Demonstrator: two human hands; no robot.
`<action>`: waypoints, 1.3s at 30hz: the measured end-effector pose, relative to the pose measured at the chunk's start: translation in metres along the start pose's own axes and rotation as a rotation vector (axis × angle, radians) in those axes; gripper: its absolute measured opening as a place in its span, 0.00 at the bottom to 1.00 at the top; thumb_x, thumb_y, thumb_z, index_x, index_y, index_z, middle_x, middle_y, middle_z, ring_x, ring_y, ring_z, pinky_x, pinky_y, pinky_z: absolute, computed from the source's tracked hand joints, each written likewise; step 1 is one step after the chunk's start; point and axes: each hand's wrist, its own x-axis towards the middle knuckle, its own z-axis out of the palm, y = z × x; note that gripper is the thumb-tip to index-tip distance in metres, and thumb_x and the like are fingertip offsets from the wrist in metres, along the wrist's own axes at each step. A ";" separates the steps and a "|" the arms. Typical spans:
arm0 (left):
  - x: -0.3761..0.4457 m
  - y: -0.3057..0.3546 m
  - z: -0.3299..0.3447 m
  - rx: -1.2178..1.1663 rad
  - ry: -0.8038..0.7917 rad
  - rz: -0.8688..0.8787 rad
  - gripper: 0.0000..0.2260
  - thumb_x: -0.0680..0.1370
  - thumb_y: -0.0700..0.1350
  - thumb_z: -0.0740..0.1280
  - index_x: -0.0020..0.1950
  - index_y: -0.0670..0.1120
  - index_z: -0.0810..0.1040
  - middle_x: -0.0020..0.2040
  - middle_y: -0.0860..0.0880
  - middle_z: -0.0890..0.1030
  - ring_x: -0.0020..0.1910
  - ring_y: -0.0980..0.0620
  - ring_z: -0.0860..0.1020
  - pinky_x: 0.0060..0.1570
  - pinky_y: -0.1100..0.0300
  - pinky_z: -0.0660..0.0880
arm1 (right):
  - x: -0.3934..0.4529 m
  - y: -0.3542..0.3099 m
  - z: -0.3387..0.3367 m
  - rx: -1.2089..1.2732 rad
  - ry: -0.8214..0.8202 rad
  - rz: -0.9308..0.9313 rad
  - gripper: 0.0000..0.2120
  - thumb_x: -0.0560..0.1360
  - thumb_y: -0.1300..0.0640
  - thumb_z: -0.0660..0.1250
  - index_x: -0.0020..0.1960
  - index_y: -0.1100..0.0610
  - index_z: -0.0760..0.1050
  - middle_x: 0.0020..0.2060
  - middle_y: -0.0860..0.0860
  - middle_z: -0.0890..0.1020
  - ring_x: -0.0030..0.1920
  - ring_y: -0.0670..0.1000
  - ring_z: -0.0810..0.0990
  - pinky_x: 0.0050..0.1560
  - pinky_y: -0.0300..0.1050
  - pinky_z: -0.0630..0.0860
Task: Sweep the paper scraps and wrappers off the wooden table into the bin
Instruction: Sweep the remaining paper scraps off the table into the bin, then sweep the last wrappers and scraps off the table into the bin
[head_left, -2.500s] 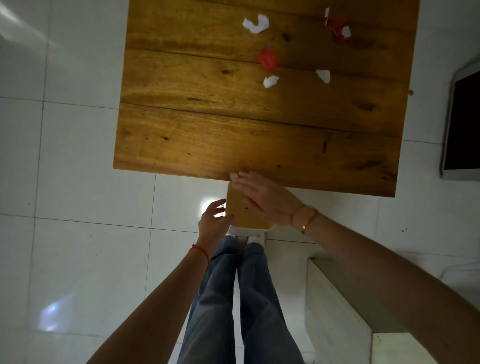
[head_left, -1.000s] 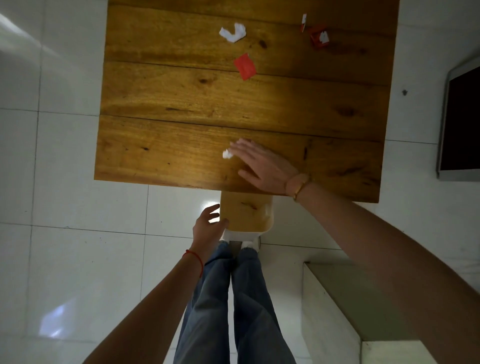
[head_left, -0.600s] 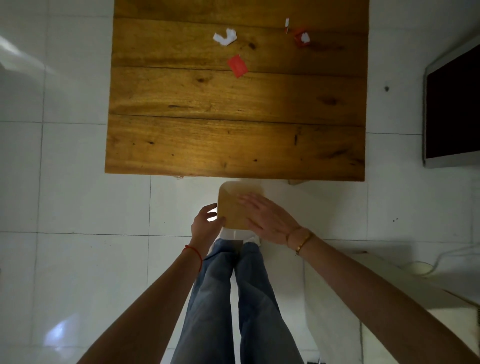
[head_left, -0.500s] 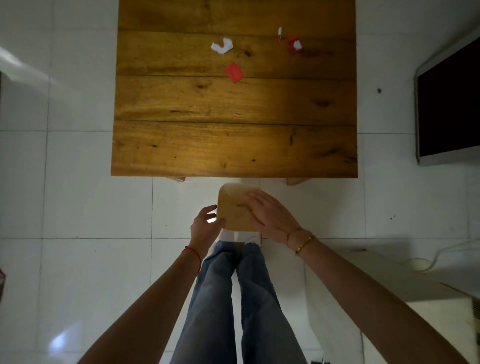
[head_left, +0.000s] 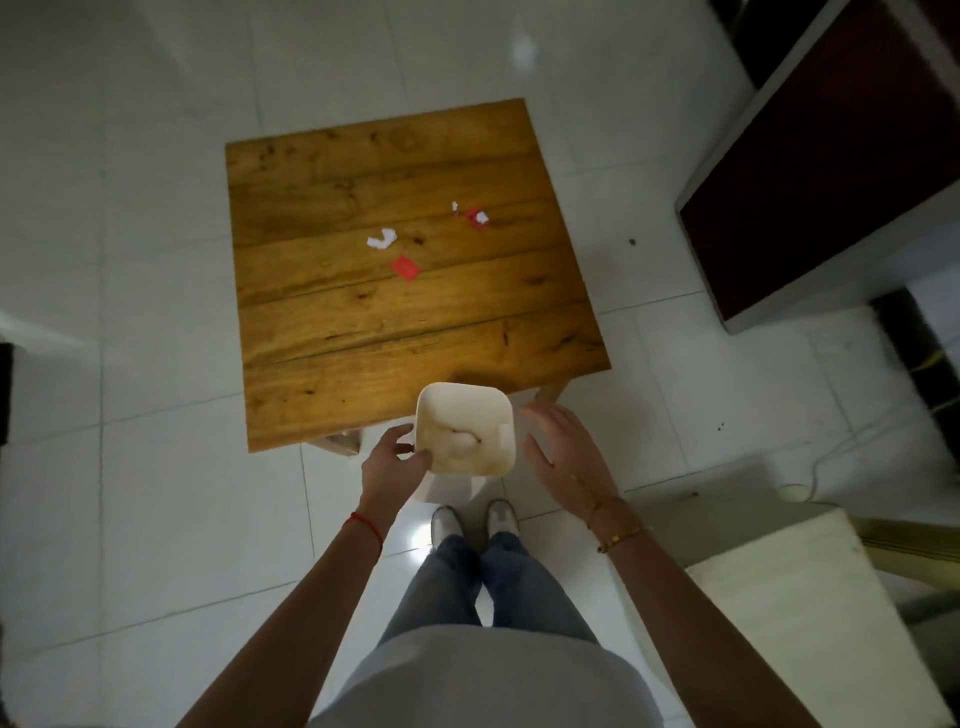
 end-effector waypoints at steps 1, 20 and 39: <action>-0.005 0.006 0.000 0.003 -0.006 0.013 0.23 0.73 0.44 0.68 0.69 0.47 0.72 0.58 0.43 0.80 0.56 0.42 0.79 0.60 0.46 0.76 | -0.004 -0.003 -0.007 0.011 0.027 0.025 0.17 0.79 0.55 0.58 0.67 0.56 0.70 0.62 0.53 0.76 0.62 0.49 0.71 0.63 0.46 0.70; -0.023 0.131 0.095 0.124 -0.269 0.197 0.16 0.70 0.40 0.66 0.55 0.54 0.76 0.44 0.49 0.81 0.49 0.42 0.81 0.54 0.43 0.79 | -0.058 0.054 -0.116 0.071 0.385 0.413 0.19 0.81 0.49 0.57 0.70 0.53 0.68 0.67 0.53 0.73 0.67 0.52 0.69 0.64 0.42 0.62; -0.015 0.320 0.317 -0.133 -0.219 0.143 0.18 0.70 0.37 0.67 0.58 0.51 0.76 0.46 0.47 0.78 0.45 0.48 0.78 0.37 0.58 0.77 | 0.046 0.255 -0.365 -0.004 0.269 0.273 0.19 0.81 0.54 0.57 0.70 0.56 0.69 0.66 0.54 0.74 0.67 0.51 0.69 0.65 0.41 0.62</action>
